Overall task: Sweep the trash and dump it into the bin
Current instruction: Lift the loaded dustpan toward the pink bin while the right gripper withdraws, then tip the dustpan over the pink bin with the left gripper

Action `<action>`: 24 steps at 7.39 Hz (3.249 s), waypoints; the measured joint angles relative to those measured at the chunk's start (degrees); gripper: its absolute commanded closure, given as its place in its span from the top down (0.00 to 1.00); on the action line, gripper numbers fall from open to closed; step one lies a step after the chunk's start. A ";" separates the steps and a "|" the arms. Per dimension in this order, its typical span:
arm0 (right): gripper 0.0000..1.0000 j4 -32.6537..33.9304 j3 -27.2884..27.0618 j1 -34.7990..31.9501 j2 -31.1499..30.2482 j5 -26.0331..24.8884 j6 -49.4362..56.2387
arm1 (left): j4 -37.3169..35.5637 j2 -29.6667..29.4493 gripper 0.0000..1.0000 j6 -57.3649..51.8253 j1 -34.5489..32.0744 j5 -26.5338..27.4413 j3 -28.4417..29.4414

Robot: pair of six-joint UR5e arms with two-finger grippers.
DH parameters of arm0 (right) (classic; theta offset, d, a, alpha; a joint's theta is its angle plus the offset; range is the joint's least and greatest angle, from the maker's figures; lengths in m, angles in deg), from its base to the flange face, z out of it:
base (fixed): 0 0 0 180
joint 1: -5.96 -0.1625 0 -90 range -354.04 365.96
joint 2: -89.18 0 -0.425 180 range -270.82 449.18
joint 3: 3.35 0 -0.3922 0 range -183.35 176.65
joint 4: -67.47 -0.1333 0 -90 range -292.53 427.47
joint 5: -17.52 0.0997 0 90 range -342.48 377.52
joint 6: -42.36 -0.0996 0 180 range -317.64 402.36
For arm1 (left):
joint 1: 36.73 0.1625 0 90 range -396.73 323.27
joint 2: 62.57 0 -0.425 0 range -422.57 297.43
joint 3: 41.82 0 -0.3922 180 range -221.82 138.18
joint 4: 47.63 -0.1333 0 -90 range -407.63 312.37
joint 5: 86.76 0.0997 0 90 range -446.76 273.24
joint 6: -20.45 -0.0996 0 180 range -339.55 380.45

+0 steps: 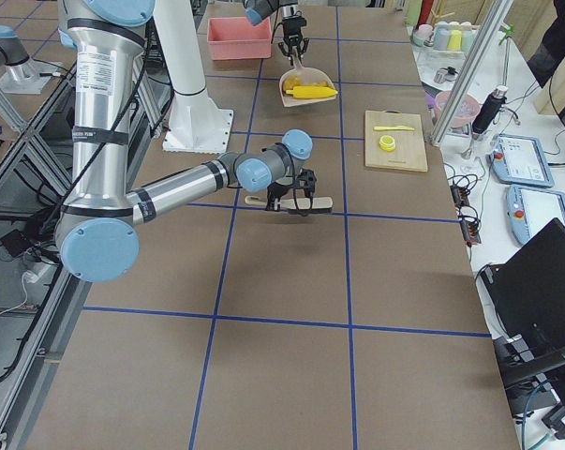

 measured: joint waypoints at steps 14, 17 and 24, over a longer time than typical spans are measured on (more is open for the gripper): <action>0.71 -10.10 9.25 -0.60 -11.40 0.28 5.74 | 33.78 52.40 0.00 3.59 -36.18 -19.87 3.09; 1.00 -10.10 9.63 -0.52 -11.23 0.53 5.55 | 29.79 61.29 0.00 -18.32 -44.78 -26.84 3.27; 1.00 -10.50 7.08 -7.59 -9.36 -0.66 6.32 | -1.56 70.51 0.00 -62.14 -57.22 -22.39 -8.37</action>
